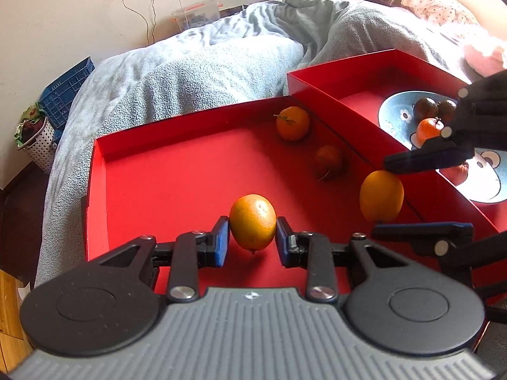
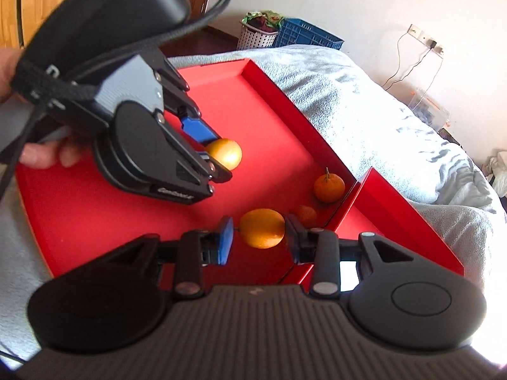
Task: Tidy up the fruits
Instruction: 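Carry both held oranges over the tiger plate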
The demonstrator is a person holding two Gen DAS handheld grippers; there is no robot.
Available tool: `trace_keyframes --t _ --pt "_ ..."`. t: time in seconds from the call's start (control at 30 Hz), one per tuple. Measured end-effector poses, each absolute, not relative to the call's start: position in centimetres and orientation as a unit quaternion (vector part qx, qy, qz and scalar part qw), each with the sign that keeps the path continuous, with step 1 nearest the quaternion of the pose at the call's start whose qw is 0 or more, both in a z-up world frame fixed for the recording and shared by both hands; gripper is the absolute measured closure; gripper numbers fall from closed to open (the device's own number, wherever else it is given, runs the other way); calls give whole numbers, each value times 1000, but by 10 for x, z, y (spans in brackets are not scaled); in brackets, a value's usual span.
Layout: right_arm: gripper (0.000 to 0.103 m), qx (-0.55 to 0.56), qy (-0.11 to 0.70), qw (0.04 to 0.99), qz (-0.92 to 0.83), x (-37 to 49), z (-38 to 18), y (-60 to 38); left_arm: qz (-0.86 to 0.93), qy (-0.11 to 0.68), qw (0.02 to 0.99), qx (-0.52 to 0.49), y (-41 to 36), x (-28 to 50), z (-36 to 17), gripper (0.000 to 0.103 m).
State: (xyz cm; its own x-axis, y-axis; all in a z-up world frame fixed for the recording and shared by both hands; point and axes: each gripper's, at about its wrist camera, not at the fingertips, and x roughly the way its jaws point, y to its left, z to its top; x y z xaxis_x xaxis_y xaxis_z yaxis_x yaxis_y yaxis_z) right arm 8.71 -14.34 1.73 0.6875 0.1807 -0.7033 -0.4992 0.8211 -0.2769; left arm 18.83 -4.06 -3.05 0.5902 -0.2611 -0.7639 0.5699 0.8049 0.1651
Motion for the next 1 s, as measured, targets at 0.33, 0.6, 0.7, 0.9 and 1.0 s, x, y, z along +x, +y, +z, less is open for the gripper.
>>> trace_keyframes --t 0.33,0.6,0.7,0.9,1.0 --pt "64 -147 305 925 172 49 23 -153 -203 367 884 205 -43 166 -22 67" --pt "64 -115 285 938 161 29 28 -164 -186 349 894 211 -52 147 -13 67" --pt "64 -105 276 942 159 19 30 -170 -188 344 896 211 -56 139 -7 67" --pt "64 -84 264 951 140 2 34 -192 -210 324 898 210 -74 121 9 67" --pt "64 -73 263 954 125 -4 34 -208 -222 318 897 213 -89 114 15 67"
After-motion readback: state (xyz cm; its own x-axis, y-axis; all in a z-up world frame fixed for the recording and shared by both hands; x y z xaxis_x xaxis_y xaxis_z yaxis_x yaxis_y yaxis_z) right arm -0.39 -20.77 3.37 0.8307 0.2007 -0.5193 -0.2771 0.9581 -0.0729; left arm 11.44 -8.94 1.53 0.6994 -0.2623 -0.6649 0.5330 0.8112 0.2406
